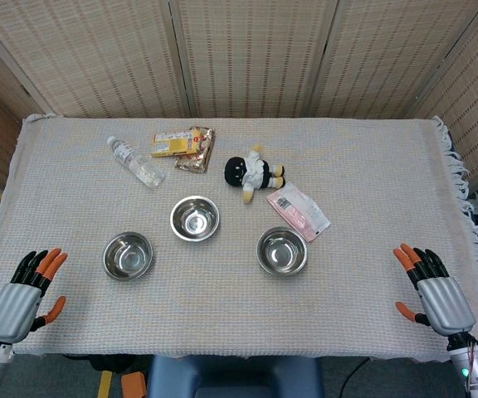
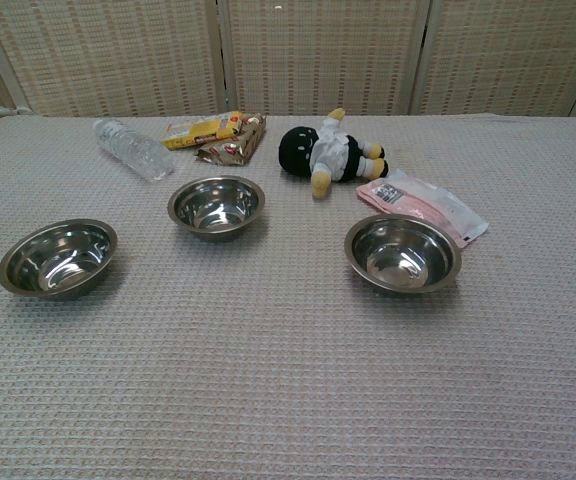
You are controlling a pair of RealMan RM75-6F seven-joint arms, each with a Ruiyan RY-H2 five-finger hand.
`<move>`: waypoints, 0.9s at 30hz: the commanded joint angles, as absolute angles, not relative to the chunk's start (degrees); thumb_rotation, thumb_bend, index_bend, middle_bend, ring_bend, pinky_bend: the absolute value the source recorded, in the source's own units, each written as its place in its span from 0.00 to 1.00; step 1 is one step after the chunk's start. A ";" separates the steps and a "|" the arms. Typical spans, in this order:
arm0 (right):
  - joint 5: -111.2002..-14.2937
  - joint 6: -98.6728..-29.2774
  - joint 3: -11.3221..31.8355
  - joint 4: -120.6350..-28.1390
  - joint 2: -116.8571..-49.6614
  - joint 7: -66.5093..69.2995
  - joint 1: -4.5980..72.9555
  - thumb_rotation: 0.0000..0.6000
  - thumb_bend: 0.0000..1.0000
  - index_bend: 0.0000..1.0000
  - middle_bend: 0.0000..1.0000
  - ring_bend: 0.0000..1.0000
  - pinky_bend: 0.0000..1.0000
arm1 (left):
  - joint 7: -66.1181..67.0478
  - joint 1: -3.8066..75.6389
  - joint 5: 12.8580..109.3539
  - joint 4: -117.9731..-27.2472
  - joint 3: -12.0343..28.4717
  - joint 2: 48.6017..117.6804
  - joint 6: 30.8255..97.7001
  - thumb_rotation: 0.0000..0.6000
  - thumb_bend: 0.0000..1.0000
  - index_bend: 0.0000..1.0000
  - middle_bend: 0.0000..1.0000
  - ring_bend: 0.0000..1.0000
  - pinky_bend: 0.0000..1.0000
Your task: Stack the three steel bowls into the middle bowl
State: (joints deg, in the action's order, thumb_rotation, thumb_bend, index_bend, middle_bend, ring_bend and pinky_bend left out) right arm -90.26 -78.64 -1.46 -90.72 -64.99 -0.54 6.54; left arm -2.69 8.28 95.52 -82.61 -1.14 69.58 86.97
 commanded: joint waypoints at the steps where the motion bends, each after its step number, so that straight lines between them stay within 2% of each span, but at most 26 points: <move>1: -90.20 -78.87 -1.41 -90.50 -65.24 -0.60 6.44 1.00 0.14 0.00 0.00 0.00 0.00 | -2.68 8.27 95.67 -82.55 -1.11 69.74 87.19 1.00 0.41 0.00 0.00 0.00 0.03; 8: -92.63 -78.12 -1.35 -89.06 -68.51 -2.20 8.07 1.00 0.14 0.02 0.00 0.00 0.00 | -4.04 8.67 95.63 -82.55 -1.02 69.37 87.00 1.00 0.41 0.00 0.00 0.00 0.03; 14: -95.96 -74.20 1.84 -87.50 -75.01 -9.98 14.42 1.00 0.15 0.30 0.00 0.00 0.00 | -5.04 9.12 94.70 -82.47 -0.65 68.97 86.20 1.00 0.42 0.00 0.00 0.00 0.03; 17: -94.00 -70.70 3.64 -86.62 -78.51 -14.86 17.08 1.00 0.16 0.39 0.00 0.00 0.00 | -3.62 9.19 93.21 -83.58 -0.46 68.62 84.91 1.00 0.42 0.00 0.00 0.00 0.03; 20: -91.33 -67.03 5.12 -84.41 -82.27 -18.38 19.65 1.00 0.16 0.42 0.00 0.00 0.00 | -3.71 9.30 92.86 -84.13 -0.47 68.21 84.46 1.00 0.42 0.00 0.00 0.00 0.03; 27: -89.46 -64.67 6.82 -76.67 -90.13 -18.00 23.59 1.00 0.23 0.39 0.00 0.00 0.00 | -4.18 9.31 92.49 -84.61 -0.58 67.57 84.06 1.00 0.42 0.00 0.00 0.00 0.03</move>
State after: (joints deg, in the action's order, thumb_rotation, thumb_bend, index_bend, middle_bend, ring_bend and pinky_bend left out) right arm -90.32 -65.76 6.08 -78.83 -87.98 -18.37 22.06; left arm -4.20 9.30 92.50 -84.62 -0.58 67.56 84.07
